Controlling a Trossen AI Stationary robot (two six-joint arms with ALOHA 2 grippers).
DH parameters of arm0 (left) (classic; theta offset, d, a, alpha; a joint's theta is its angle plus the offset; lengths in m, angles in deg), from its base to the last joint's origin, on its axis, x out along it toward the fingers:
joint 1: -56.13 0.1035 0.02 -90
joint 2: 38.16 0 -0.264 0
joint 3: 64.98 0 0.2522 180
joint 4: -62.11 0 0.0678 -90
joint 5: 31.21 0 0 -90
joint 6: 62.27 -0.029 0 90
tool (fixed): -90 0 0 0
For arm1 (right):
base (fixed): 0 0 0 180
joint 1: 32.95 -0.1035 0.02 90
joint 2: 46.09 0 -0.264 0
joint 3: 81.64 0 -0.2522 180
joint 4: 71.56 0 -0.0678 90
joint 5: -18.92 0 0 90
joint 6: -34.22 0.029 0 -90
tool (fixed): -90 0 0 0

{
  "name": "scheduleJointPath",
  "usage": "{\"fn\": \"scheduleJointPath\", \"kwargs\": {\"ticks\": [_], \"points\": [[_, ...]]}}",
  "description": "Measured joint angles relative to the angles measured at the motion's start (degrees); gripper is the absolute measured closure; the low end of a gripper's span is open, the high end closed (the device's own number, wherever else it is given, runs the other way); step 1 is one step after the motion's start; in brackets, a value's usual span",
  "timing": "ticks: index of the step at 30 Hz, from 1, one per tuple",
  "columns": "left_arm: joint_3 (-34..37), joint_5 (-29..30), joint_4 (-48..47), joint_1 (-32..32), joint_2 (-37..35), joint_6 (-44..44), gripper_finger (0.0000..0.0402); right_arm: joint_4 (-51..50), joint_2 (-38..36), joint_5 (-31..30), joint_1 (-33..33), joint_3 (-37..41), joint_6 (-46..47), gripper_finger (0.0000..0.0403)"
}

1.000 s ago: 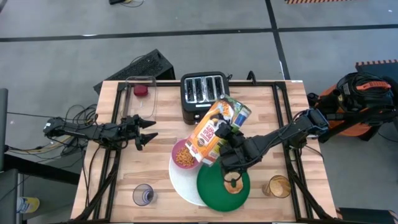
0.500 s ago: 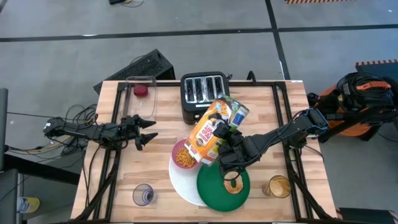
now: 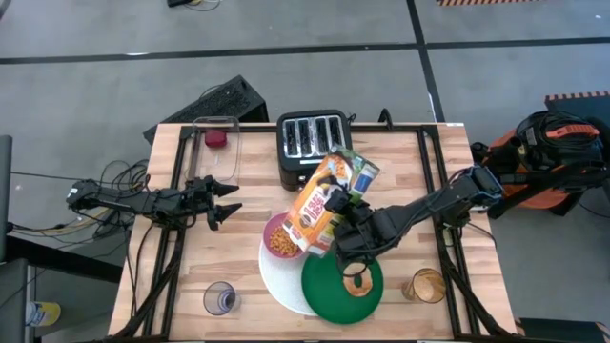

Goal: Arrange a breakfast setting
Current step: Pour the cereal from the cereal box into the pink bowl

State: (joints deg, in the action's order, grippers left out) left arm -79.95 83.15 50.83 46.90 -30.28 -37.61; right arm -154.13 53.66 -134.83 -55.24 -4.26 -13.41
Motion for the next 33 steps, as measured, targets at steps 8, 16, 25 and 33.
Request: {"fn": "scheduleJointPath", "kwargs": {"ticks": [8,16,25,33], "points": [[0.0,0.0,0.0,0.0,0.0,0.0,0.0058,1.5,0.0,-0.4,0.0,0.0,-1.6,0.0218],[0.0,0.0,0.0,0.0,0.0,0.0,0.0058,3.8,0.0,-3.2,-0.3,0.0,-6.6,0.0218],[0.0,0.0,0.0,0.0,0.0,0.0,0.0058,3.0,0.0,-1.8,0.4,0.1,-5.2,0.0218],[0.0,0.0,0.0,0.0,0.0,0.0,0.0058,1.1,0.0,0.9,0.7,0.1,0.7,0.0218]]}}
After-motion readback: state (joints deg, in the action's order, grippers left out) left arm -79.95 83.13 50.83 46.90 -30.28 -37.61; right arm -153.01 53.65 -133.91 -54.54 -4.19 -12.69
